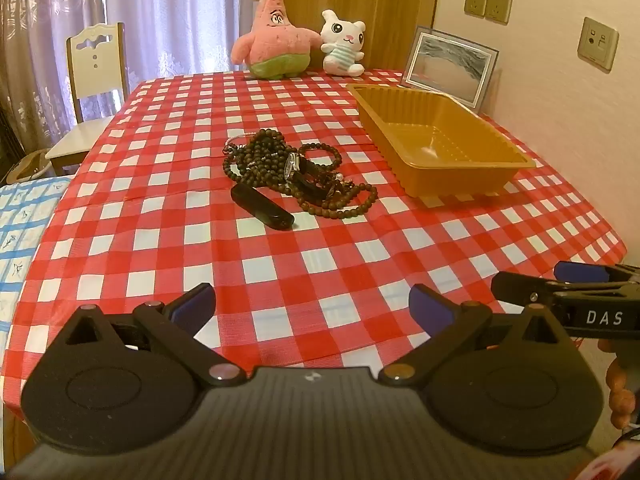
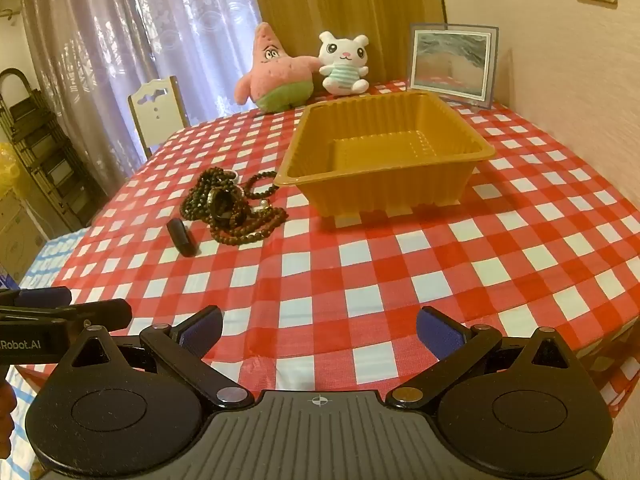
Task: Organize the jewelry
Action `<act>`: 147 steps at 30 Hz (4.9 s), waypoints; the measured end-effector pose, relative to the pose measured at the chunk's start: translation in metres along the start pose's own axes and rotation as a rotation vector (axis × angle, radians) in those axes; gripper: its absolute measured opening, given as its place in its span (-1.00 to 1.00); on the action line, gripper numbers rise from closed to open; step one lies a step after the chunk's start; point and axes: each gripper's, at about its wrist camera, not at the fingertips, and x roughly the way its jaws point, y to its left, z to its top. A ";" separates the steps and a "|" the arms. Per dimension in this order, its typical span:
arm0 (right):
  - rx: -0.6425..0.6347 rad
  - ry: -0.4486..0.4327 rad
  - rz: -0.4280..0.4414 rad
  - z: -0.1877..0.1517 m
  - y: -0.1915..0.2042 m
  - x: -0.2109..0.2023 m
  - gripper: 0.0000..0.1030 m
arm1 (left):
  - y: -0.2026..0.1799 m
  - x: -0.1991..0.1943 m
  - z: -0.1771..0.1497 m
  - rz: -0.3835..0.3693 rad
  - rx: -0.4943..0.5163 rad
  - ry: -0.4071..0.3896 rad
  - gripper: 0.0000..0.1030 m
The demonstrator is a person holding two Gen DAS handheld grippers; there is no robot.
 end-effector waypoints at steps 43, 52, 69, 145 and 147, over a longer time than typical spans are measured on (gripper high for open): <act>0.004 -0.008 0.008 0.001 0.002 -0.002 1.00 | 0.000 0.000 0.000 0.000 0.000 -0.004 0.99; 0.003 -0.008 0.008 0.001 0.002 -0.002 1.00 | -0.002 -0.001 0.001 -0.001 0.000 -0.004 0.99; 0.004 -0.009 0.008 0.001 0.001 -0.002 1.00 | -0.003 -0.001 0.005 0.000 0.001 -0.005 0.99; 0.484 -0.339 -0.174 0.089 -0.153 0.128 -0.68 | 0.025 0.126 0.070 0.050 -0.025 -0.045 0.96; 0.454 -0.339 -0.186 0.090 -0.148 0.127 -0.70 | 0.025 0.126 0.069 0.045 -0.027 -0.040 0.95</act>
